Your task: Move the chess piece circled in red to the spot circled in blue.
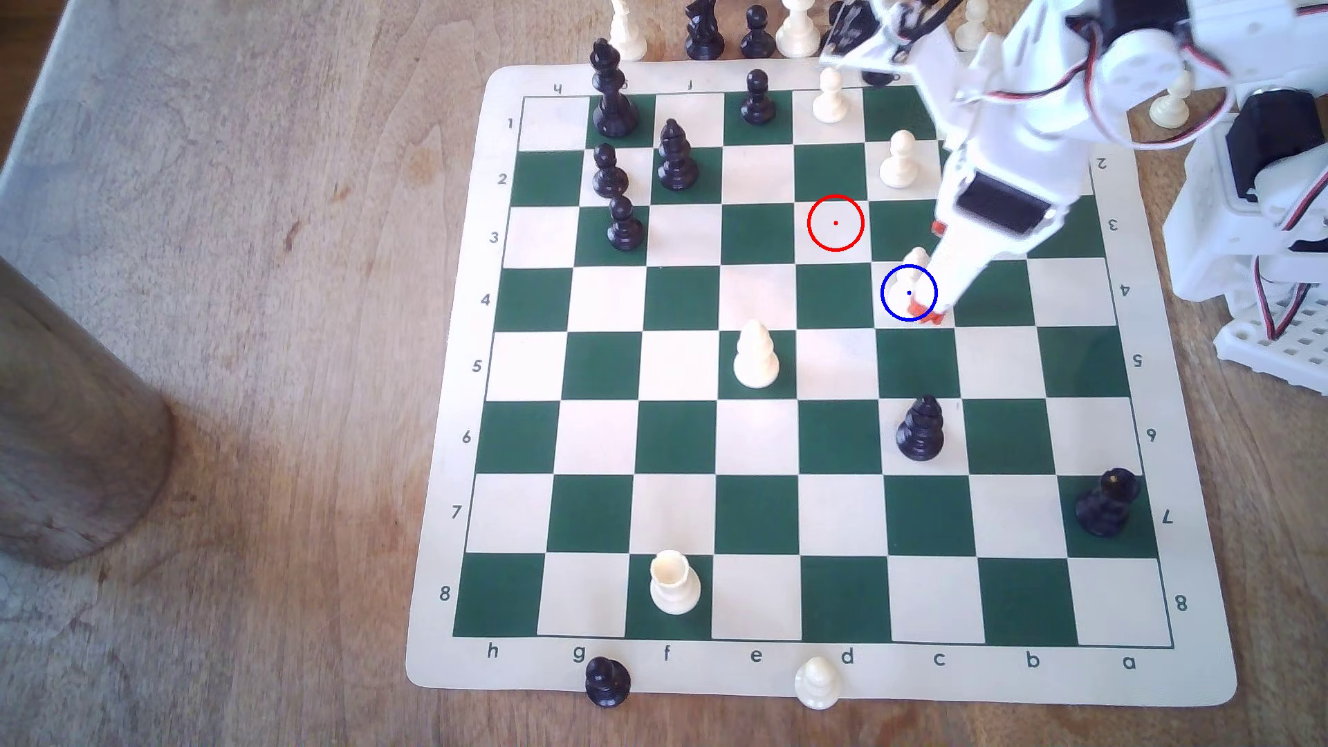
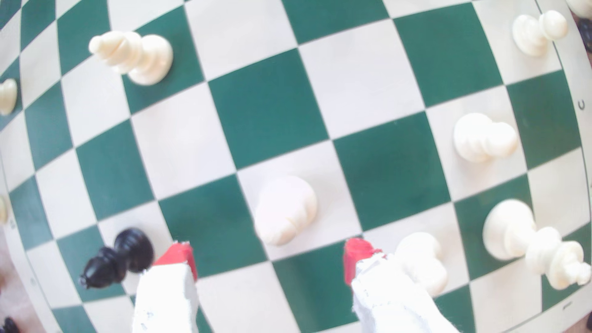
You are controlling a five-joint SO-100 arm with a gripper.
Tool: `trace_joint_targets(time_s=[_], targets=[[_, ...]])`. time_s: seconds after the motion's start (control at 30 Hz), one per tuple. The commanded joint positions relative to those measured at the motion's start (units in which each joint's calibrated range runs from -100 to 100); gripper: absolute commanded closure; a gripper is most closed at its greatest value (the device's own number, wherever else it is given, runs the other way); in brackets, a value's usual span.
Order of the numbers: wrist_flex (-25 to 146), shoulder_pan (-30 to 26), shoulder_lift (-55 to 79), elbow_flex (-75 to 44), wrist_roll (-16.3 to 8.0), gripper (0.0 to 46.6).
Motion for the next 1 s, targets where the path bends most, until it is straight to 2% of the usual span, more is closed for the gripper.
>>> trace_joint_targets(time_s=[0.0,0.37,0.53,0.63,0.7,0.8,0.97], targets=[[4.82,1.09,-6.79,-5.54,0.24,20.9],[17.84,0.31,-22.50,-8.17,0.29,22.2],[20.87,0.00,-31.92,-9.53,0.39,28.9],[22.67,-0.63,-33.62,-8.99,0.39,29.9],[25.71,-1.80,-36.42,-8.72,0.39,33.7],[28.08,-2.82,-40.07,-8.35,0.00,46.4],[23.17,-2.03,-47.37,0.08,0.10,46.4]])
